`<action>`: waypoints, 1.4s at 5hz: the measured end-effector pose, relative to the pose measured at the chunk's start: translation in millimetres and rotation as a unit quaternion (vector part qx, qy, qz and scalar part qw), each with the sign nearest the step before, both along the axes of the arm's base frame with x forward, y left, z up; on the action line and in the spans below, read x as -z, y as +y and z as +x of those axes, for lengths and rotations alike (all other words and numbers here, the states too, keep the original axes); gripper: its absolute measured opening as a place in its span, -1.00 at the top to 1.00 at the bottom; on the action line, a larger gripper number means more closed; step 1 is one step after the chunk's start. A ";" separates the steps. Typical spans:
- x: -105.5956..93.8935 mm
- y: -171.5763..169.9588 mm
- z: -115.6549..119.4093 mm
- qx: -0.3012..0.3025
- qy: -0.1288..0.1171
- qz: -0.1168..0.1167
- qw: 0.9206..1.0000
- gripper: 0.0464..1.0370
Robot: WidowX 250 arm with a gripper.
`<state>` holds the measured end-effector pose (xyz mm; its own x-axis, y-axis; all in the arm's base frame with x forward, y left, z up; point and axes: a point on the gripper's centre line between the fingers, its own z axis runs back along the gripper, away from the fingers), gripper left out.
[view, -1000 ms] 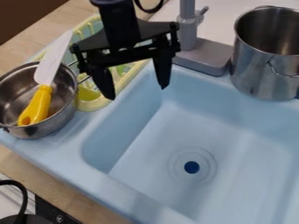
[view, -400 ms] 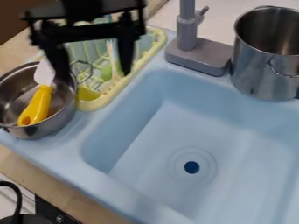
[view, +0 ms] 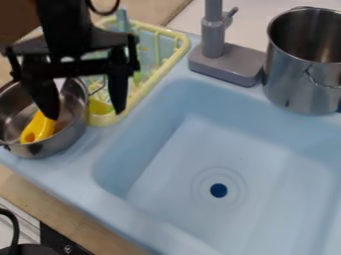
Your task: Move the silver pot to the right side of the sink
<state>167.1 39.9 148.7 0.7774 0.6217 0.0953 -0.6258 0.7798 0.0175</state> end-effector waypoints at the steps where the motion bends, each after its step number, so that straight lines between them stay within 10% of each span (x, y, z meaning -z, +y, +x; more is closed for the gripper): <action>1: 3.3 3.4 4.2 0.010 -0.016 0.004 1.000 -0.92; 5: 24.7 4.2 9.1 0.026 -0.055 -0.017 0.998 -0.83; 7: 30.0 6.0 8.1 -0.006 -0.043 -0.020 0.999 0.28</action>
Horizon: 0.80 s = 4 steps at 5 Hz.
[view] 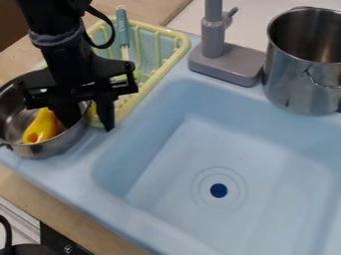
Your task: Move the silver pot to the right side of the sink
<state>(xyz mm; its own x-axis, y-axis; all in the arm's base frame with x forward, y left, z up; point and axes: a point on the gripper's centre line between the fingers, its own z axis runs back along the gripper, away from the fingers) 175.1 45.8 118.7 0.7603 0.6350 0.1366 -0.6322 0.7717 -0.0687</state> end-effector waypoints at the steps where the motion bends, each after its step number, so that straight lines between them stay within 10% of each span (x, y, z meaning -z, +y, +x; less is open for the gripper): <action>1: -1.9 -0.5 6.3 -0.009 0.011 -0.007 1.000 0.70; 4: -7.8 -23.3 17.9 -0.076 0.053 0.005 0.996 0.97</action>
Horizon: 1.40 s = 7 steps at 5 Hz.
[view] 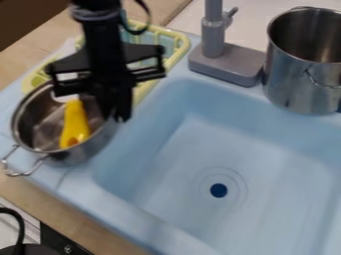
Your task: Move the silver pot to the right side of the sink
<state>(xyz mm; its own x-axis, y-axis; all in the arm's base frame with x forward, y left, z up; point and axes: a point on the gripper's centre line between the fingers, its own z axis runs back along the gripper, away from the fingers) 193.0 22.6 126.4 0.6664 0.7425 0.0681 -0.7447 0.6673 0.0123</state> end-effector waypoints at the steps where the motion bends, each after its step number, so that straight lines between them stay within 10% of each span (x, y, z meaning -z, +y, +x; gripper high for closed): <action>1: -2.1 -15.7 10.3 -0.019 -0.003 0.015 1.000 0.97; 4: -0.5 -56.0 19.9 -0.076 -0.042 -0.011 0.996 0.97; 7: 11.5 -86.4 41.6 -0.131 -0.019 -0.011 0.991 0.97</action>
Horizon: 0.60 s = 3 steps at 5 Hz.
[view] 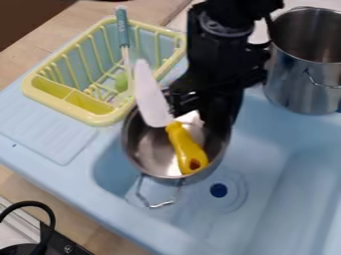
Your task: Move the silver pot to the right side of the sink
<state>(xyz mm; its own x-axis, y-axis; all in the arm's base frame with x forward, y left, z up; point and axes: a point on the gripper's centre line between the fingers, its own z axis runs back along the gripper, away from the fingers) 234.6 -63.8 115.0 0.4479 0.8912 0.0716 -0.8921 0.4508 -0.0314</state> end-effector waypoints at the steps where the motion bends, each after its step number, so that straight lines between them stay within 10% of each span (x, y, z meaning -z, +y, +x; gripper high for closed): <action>1: 2.8 -6.9 12.7 -0.005 -0.002 -0.015 1.000 0.97; 3: 17.6 -18.7 17.8 -0.048 -0.032 -0.042 0.997 0.97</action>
